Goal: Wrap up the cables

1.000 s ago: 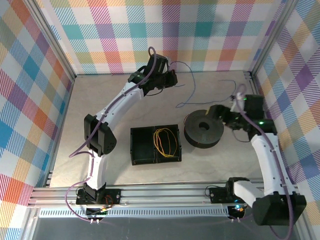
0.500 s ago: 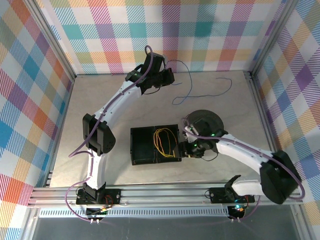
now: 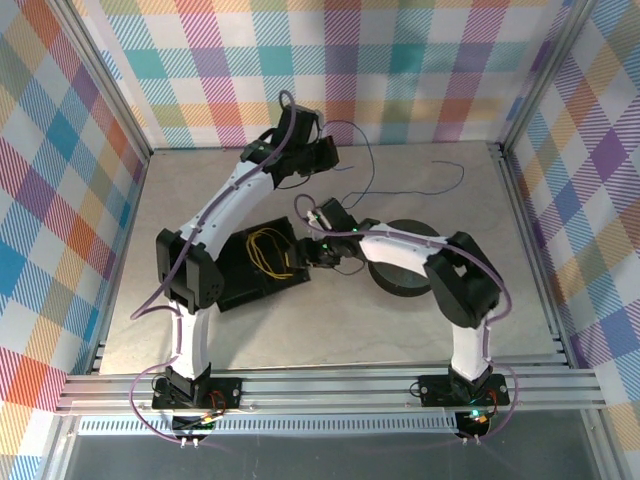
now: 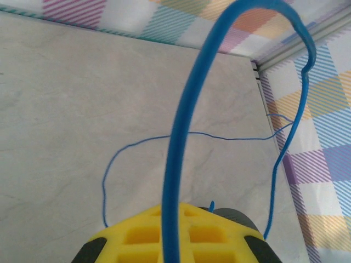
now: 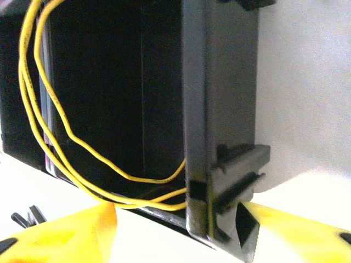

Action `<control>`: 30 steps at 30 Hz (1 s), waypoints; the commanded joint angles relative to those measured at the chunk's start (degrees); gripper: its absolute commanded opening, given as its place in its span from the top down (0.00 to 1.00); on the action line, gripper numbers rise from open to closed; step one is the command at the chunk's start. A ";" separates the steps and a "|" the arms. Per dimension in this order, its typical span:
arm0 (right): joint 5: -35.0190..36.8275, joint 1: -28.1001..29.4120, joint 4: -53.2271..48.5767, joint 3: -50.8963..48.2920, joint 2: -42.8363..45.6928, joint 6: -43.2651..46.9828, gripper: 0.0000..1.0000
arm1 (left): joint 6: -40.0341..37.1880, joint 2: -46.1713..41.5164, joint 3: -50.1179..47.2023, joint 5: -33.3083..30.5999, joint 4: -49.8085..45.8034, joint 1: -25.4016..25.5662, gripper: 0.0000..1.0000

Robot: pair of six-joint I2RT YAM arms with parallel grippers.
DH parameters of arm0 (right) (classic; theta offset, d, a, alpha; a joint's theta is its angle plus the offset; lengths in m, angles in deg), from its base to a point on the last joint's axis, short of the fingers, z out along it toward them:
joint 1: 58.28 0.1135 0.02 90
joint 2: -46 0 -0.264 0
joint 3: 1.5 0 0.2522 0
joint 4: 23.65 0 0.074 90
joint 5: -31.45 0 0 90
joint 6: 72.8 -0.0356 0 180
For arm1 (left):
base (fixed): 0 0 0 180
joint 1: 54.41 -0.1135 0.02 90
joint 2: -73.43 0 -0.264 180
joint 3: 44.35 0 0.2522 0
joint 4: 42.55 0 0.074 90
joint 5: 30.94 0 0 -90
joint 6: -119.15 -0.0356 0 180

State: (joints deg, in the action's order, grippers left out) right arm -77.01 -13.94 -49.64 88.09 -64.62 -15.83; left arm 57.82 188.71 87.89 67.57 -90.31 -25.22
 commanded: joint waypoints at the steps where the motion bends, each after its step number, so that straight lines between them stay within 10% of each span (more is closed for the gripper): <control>1: 1.20 0.35 -1.11 0.41 0.80 0.95 0.33 | -0.28 -4.45 -1.10 1.06 0.72 -2.51 1.00; 13: 14.23 -4.69 -15.11 -24.75 37.90 -1.12 0.05 | 0.77 -3.73 -2.68 3.42 2.66 -1.93 1.00; 22: 6.80 -35.21 -22.16 -40.66 66.23 -4.71 0.05 | 1.17 -5.46 -6.73 2.74 4.23 -1.66 1.00; 30: -13.97 -57.68 -8.56 -49.18 60.86 -6.29 0.15 | 1.22 -5.60 -7.25 2.56 4.04 -1.66 1.00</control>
State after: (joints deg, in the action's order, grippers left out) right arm -80.20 -68.58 -65.13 41.27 -0.43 -20.62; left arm 58.30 185.87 80.98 70.09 -87.58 -27.17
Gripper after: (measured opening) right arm 0.860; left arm 0.052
